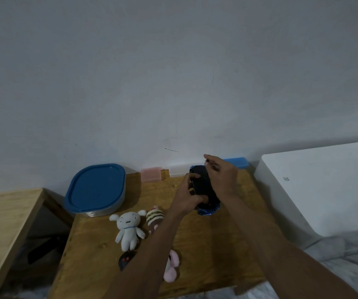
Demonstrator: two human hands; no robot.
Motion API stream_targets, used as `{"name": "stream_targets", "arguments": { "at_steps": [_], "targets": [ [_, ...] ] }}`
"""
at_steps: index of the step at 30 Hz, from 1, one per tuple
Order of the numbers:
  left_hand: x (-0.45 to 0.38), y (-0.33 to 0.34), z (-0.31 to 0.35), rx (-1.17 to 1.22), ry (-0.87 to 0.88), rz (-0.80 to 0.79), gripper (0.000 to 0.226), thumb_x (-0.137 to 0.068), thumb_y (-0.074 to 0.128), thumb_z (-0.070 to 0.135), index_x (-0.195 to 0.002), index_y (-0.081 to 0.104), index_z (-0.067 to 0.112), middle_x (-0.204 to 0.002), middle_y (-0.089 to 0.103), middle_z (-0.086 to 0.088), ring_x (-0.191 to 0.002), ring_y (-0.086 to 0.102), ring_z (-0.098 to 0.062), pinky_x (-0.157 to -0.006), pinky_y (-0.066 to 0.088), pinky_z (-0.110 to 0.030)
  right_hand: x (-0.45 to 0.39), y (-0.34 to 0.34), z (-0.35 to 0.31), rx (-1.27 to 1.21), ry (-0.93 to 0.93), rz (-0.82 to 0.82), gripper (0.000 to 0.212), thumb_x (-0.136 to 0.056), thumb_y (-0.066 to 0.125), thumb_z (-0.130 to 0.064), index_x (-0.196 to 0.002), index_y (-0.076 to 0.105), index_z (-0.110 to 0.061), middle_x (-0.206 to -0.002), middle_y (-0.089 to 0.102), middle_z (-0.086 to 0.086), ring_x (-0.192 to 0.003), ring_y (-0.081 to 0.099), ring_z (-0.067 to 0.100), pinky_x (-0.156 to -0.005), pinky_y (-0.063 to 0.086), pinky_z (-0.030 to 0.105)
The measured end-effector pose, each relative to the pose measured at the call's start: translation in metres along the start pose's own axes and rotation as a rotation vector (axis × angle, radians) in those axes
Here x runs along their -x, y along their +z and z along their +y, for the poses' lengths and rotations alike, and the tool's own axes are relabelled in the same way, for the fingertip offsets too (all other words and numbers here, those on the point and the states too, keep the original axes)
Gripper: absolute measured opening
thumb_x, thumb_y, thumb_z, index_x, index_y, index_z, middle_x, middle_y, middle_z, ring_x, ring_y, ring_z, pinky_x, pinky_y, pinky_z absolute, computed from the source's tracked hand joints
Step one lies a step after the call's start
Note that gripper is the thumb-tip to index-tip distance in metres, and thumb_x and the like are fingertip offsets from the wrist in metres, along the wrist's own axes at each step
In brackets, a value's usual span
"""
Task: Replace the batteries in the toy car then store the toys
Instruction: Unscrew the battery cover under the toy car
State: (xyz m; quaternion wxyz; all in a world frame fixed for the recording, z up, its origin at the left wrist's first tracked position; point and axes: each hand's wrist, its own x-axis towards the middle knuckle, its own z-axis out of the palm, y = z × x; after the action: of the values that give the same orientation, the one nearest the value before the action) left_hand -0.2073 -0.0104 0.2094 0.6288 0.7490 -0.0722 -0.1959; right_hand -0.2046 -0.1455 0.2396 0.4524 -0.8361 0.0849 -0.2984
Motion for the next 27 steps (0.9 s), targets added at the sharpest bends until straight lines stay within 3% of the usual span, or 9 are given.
{"name": "stream_targets", "arguments": {
  "at_steps": [4, 8, 12, 19, 27],
  "targets": [
    [-0.001, -0.002, -0.001, 0.025, -0.018, 0.005, 0.065, -0.072, 0.075, -0.002, -0.121, 0.047, 0.032, -0.129, 0.054, -0.004, -0.114, 0.058, -0.026, -0.079, 0.063, -0.051, -0.001, -0.004, 0.004, -0.009, 0.021, -0.01, 0.029, -0.09, 0.071, -0.008, -0.118, 0.074, -0.014, -0.104, 0.077, 0.003, -0.089, 0.071, 0.011, -0.085, 0.06, 0.027],
    [-0.001, -0.003, -0.001, 0.024, -0.007, 0.002, 0.064, -0.074, 0.074, -0.003, -0.121, 0.047, 0.032, -0.129, 0.052, -0.005, -0.113, 0.057, -0.025, -0.081, 0.062, -0.052, -0.002, -0.007, 0.006, -0.05, 0.06, 0.0, 0.027, -0.089, 0.073, -0.009, -0.116, 0.07, -0.012, -0.092, 0.076, 0.004, -0.084, 0.072, 0.012, -0.079, 0.06, 0.026],
    [0.0, -0.001, -0.001, 0.023, -0.021, 0.002, 0.066, -0.073, 0.075, -0.004, -0.12, 0.047, 0.032, -0.13, 0.052, -0.005, -0.113, 0.058, -0.027, -0.08, 0.062, -0.053, -0.002, -0.007, 0.008, -0.06, 0.066, 0.011, 0.018, -0.087, 0.075, -0.009, -0.105, 0.071, -0.008, -0.09, 0.075, 0.003, -0.085, 0.072, 0.011, -0.077, 0.06, 0.025],
    [0.001, 0.002, -0.002, 0.02, -0.017, -0.005, 0.068, -0.072, 0.074, -0.009, -0.122, 0.047, 0.029, -0.131, 0.05, -0.008, -0.111, 0.057, -0.027, -0.077, 0.063, -0.05, -0.004, -0.008, 0.011, -0.068, 0.062, 0.017, 0.018, -0.087, 0.074, -0.009, -0.105, 0.071, -0.009, -0.086, 0.075, 0.001, -0.082, 0.071, 0.01, -0.073, 0.059, 0.023],
    [0.001, 0.001, -0.019, 0.039, -0.046, 0.012, 0.069, -0.074, 0.074, -0.008, -0.123, 0.047, 0.033, -0.132, 0.047, -0.007, -0.116, 0.056, -0.03, -0.083, 0.061, -0.055, 0.001, -0.02, 0.034, -0.04, 0.174, 0.014, 0.021, -0.089, 0.07, -0.005, -0.109, 0.072, -0.01, -0.085, 0.071, -0.003, -0.075, 0.064, 0.003, -0.067, 0.047, 0.004]
  ]
}}
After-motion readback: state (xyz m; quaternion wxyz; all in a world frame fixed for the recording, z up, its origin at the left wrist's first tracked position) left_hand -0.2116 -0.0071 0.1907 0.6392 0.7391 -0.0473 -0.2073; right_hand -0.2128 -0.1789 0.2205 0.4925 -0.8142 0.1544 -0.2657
